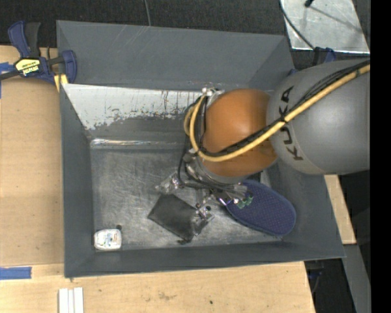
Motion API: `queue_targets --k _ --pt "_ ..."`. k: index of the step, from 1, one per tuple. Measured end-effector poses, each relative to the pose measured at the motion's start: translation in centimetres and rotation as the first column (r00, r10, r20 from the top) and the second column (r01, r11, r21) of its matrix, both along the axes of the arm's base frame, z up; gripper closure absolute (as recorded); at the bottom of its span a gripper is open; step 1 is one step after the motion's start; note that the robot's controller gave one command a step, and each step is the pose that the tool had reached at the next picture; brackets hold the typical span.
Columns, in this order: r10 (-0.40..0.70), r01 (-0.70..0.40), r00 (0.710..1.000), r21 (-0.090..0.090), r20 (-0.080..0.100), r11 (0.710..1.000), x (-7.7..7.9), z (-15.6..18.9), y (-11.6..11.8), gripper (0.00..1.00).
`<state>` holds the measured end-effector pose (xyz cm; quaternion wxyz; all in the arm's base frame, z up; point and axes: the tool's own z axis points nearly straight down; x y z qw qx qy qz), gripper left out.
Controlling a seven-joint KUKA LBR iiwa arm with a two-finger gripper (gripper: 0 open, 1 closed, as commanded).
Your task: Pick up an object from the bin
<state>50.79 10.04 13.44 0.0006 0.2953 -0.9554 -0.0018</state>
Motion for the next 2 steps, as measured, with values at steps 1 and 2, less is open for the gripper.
queue_targets --k 1,2 --pt "0.003 -0.003 1.0 -0.002 0.001 1.0 0.3 -2.8 1.5 0.0" --pt "0.183 -0.183 0.983 -0.002 0.006 0.983 2.2 -5.1 0.1 0.0"
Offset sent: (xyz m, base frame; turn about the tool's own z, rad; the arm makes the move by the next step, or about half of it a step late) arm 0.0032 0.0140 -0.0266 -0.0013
